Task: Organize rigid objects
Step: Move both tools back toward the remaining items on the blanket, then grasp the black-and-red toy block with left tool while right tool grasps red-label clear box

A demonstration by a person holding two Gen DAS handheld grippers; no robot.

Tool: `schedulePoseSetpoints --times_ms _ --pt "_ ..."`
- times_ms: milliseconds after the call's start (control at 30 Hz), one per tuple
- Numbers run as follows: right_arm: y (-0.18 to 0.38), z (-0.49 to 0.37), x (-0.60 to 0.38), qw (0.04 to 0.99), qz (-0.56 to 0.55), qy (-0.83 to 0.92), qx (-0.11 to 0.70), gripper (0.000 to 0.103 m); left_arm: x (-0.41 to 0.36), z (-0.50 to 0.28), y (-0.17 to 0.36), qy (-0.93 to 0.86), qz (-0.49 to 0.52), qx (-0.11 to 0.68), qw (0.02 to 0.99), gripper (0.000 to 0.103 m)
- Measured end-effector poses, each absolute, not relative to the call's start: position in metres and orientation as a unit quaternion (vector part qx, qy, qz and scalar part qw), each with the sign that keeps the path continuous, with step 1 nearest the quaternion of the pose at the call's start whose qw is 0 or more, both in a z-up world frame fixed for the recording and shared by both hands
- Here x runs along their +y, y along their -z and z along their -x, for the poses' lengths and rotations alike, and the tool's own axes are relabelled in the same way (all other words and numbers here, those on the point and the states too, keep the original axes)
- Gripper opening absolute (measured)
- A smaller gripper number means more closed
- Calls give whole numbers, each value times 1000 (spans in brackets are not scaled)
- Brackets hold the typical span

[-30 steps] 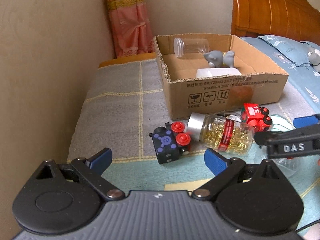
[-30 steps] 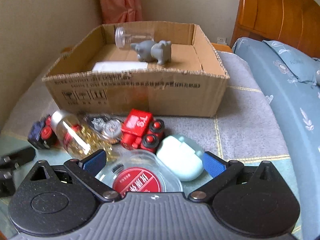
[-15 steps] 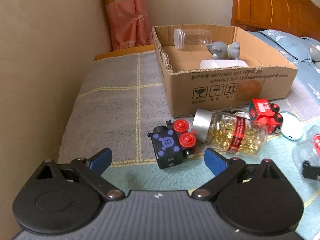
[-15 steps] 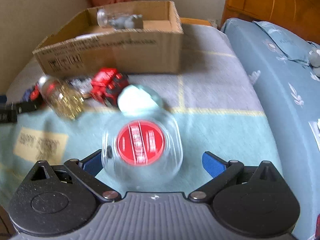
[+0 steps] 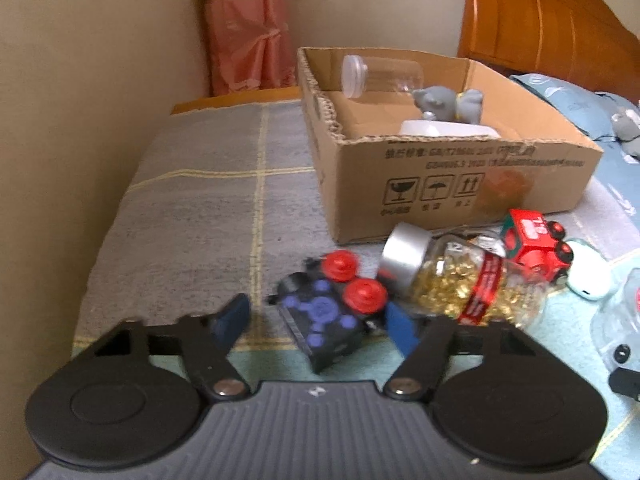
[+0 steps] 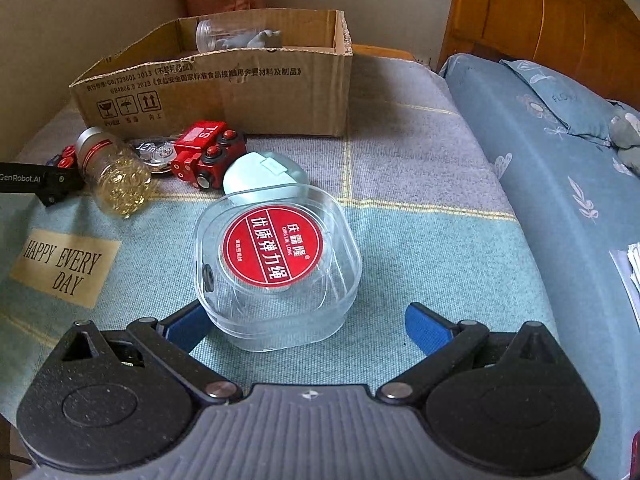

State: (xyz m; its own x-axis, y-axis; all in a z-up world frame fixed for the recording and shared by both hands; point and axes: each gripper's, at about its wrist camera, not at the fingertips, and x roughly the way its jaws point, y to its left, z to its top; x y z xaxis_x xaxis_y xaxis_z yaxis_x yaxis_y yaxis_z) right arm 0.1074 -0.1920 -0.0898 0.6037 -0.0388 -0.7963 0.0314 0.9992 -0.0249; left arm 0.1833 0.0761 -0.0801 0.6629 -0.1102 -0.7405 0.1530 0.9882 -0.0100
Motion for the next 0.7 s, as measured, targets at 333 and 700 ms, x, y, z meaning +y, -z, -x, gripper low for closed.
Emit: schedulePoseSetpoints --times_ms 333,700 --pt "91 -105 -191 899 5 19 437 103 83 -154 79 124 -42 406 905 61" --pt "91 -102 -191 903 6 18 429 103 80 -133 80 129 -48 416 899 74"
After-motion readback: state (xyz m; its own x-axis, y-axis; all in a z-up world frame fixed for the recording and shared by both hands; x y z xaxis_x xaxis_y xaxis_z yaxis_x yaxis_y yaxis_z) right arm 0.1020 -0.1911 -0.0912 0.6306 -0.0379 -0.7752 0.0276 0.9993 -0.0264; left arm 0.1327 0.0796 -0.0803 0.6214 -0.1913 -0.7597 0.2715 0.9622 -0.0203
